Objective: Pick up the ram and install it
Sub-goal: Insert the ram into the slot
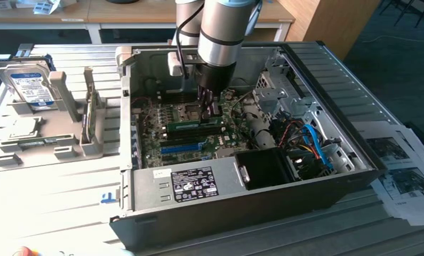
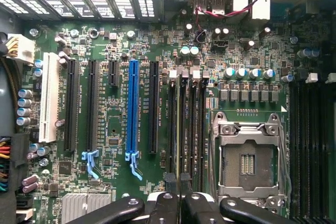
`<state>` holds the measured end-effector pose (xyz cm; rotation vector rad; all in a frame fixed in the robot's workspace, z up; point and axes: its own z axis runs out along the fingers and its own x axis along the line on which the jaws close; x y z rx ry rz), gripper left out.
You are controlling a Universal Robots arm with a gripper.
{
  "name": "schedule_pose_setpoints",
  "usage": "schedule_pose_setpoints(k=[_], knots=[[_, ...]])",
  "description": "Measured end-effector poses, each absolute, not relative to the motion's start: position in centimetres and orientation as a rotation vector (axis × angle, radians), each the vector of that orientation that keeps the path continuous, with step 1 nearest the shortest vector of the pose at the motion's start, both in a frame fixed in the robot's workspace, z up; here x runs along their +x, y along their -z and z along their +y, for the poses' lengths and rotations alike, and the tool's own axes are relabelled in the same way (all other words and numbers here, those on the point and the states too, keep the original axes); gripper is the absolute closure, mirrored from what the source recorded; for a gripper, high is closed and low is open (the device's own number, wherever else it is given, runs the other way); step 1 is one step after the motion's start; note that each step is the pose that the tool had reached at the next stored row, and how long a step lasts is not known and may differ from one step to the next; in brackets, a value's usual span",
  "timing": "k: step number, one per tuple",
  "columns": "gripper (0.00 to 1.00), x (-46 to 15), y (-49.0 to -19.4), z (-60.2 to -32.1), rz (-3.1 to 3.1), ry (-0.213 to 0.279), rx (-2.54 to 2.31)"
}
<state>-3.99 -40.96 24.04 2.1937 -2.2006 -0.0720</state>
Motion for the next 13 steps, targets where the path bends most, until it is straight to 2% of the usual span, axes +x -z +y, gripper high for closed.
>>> schedule_pose_setpoints(k=[13], knots=[[0.88, -3.99, -24.05, -41.16, -2.201, 0.072, 2.194]])
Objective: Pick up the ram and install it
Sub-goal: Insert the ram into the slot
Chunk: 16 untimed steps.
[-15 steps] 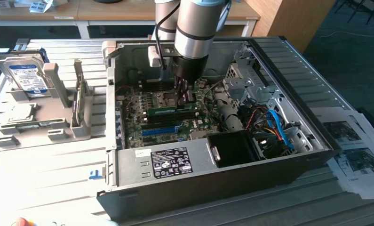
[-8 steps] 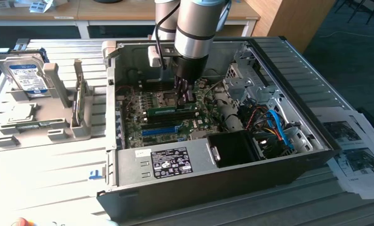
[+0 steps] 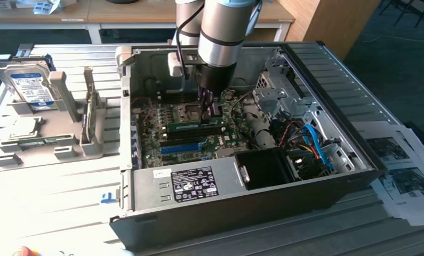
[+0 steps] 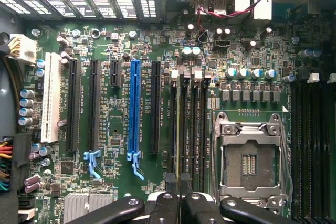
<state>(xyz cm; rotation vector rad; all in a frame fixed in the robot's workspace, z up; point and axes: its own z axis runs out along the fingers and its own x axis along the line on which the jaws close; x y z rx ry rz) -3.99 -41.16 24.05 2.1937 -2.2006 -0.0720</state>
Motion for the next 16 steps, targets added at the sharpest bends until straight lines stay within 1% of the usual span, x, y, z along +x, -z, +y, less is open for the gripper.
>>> schedule_pose_setpoints(k=[16], knots=[[0.88, -3.99, -23.75, -41.17, -2.201, 0.072, 2.194]])
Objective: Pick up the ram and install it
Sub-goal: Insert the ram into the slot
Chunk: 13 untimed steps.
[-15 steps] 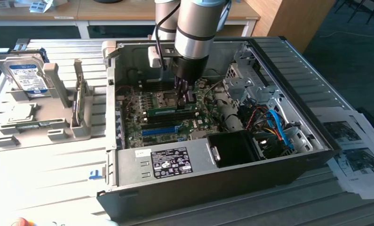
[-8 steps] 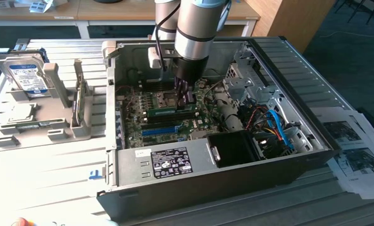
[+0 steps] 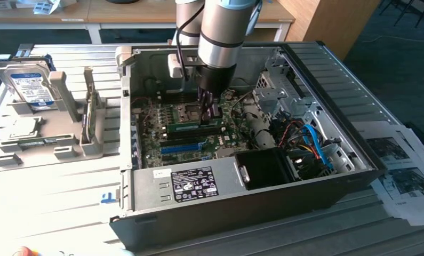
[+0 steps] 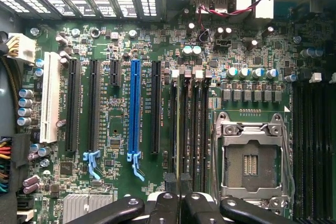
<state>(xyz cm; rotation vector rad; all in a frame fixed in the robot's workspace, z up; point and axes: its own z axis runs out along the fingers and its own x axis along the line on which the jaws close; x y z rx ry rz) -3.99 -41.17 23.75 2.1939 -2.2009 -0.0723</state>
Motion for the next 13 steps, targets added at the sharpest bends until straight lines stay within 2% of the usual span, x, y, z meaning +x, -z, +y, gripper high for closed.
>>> schedule_pose_setpoints(k=[13], knots=[[0.88, -3.99, -23.36, -41.18, -2.201, 0.072, 2.194]])
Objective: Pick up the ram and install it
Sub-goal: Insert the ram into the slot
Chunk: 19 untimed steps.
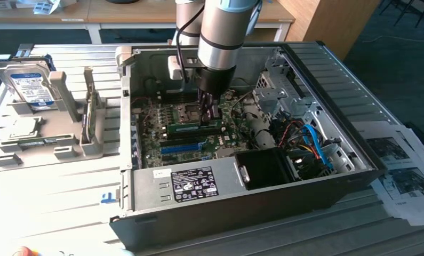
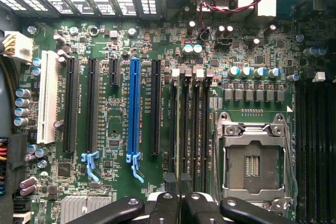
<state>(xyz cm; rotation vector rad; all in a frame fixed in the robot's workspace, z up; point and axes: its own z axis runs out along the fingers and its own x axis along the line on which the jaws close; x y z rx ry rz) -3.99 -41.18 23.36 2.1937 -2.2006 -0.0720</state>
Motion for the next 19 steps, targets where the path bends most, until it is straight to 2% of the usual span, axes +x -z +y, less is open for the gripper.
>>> schedule_pose_setpoints(k=[19], knots=[[0.88, -3.84, -23.35, -41.2, -2.211, 0.072, 2.184]])
